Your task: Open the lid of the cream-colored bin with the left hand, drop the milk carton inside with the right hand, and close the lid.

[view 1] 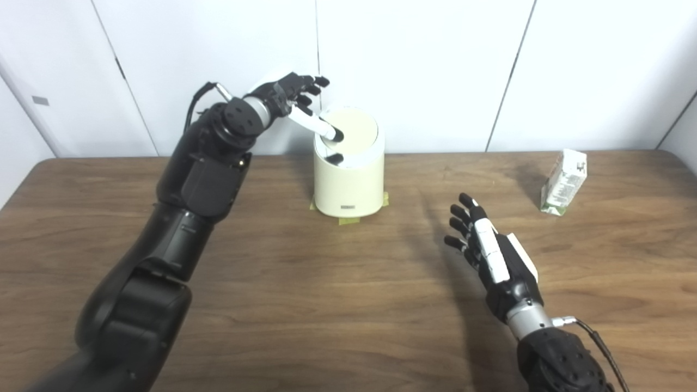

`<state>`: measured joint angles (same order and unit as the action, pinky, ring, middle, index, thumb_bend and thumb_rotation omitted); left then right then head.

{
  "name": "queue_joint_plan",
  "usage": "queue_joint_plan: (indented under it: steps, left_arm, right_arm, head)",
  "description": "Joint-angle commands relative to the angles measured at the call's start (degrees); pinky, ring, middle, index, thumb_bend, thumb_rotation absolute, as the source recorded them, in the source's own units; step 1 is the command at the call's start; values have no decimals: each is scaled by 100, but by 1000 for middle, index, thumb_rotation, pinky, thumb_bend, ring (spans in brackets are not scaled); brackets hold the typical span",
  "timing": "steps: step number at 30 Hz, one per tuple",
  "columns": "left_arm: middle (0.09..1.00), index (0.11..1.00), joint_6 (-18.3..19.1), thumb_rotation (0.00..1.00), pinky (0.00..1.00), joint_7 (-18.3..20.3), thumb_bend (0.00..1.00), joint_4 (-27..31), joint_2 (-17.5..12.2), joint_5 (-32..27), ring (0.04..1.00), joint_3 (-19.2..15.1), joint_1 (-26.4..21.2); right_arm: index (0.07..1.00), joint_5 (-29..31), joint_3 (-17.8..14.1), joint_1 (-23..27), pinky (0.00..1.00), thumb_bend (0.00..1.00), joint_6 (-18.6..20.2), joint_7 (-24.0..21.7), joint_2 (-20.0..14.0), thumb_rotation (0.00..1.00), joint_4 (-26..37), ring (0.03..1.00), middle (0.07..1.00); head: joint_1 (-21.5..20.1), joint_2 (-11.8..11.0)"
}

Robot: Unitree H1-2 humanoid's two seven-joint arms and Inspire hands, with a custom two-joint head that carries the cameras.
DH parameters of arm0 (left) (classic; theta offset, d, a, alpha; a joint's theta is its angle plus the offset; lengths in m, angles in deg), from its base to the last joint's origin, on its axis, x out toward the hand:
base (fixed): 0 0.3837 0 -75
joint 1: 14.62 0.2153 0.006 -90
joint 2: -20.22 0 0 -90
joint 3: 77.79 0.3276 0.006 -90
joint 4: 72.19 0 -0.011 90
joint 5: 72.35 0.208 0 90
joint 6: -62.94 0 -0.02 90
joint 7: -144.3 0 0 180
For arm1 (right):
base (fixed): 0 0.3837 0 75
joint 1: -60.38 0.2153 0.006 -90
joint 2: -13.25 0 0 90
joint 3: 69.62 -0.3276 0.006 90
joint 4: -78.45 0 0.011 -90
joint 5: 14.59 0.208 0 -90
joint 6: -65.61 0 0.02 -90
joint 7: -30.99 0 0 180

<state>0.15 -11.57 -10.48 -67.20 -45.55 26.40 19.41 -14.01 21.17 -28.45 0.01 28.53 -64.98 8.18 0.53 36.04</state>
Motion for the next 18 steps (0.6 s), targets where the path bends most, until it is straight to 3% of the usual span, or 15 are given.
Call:
queue_joint_plan:
  steps: [1, 18]
  left_arm:
    - [909, 907, -41, 73, 851, -261, 837, 22, 0, 65, 893, -7, -499]
    - [890, 901, -304, 63, 782, -819, 842, -415, 52, 138, 884, 390, -730]
  right_arm:
    - [967, 3, -5, 197, 860, 579, -201, 3, 16, 994, 145, 946, 950]
    - [973, 45, 40, 242, 865, 541, -274, 9, 207, 982, 30, 943, 959]
  head:
    - [14, 2]
    - [6, -44]
